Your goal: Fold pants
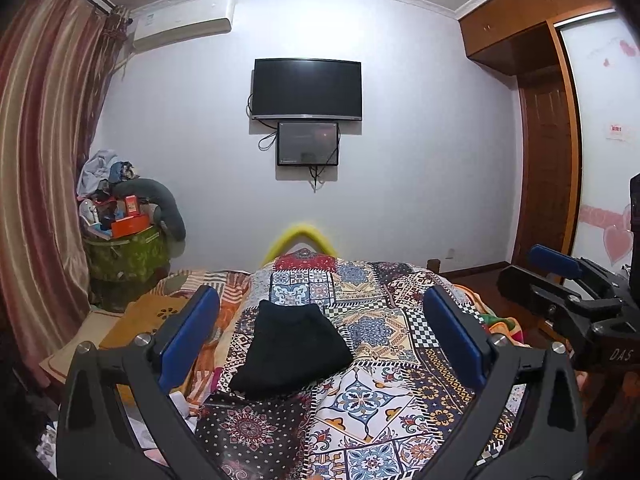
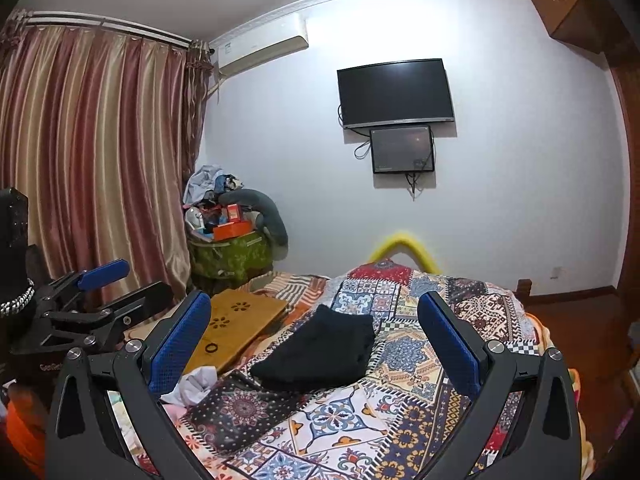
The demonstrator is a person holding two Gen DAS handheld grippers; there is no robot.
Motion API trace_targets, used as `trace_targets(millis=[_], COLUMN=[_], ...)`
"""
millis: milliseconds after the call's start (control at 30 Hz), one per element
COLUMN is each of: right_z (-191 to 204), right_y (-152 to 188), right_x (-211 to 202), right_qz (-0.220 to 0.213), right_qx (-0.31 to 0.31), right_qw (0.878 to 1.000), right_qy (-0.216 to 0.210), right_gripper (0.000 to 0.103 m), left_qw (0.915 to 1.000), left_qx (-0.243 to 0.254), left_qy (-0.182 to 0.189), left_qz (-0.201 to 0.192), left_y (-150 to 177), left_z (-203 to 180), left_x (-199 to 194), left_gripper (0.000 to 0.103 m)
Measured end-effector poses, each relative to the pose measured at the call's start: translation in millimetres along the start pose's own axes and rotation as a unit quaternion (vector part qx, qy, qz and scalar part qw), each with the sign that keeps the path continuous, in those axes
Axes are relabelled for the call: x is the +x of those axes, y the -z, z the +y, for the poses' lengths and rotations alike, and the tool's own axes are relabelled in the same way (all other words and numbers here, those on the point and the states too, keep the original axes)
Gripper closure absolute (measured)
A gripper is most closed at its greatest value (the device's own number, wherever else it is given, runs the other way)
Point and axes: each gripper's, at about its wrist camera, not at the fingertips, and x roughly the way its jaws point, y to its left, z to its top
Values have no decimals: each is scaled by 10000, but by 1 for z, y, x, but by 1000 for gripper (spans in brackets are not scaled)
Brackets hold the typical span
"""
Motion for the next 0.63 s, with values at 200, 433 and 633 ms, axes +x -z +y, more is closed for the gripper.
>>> trace_targets(millis=[200,433,633], right_z=[0,-2,-2], right_y=[0,0,0], right_x=[-1,-1,0], right_qz=[-10,4,32], right_qx=[10,28,39], right_qw=[10000,10000,10000], right_qy=[-1,13,11], right_gripper=[0,0,0], left_qw=[10000,10000,9999], left_qx=[69,61,-15], left_qy=[-7,28,51], left_qz=[9,20,91], left_y=[1,1,3], left_z=[-4,-5,0], left_x=[0,0,2], left_gripper=[0,0,0])
